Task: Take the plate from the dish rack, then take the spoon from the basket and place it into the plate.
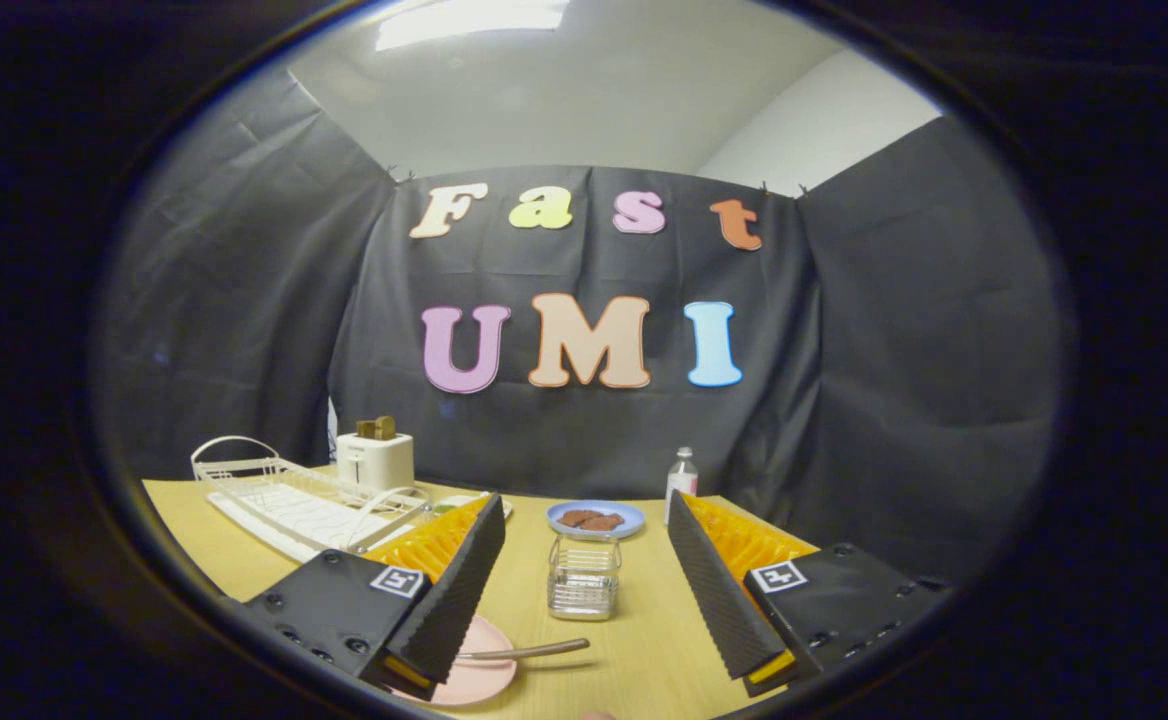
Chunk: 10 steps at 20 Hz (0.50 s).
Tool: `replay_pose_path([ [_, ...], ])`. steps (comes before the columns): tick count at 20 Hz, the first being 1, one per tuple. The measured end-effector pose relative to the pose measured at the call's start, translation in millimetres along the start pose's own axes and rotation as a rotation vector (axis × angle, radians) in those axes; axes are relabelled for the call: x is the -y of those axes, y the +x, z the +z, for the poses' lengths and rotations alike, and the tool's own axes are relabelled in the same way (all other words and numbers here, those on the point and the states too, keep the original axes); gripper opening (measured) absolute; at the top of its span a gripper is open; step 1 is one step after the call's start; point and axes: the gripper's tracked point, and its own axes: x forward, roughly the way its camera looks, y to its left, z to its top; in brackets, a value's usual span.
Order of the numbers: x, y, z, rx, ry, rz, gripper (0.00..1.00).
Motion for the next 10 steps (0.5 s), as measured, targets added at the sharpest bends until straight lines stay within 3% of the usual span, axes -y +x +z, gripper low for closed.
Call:
replay_pose_path([
  [10, 20.1, -1.4, 6.9, 0.014, 0.06, -0.037, 1.0],
])
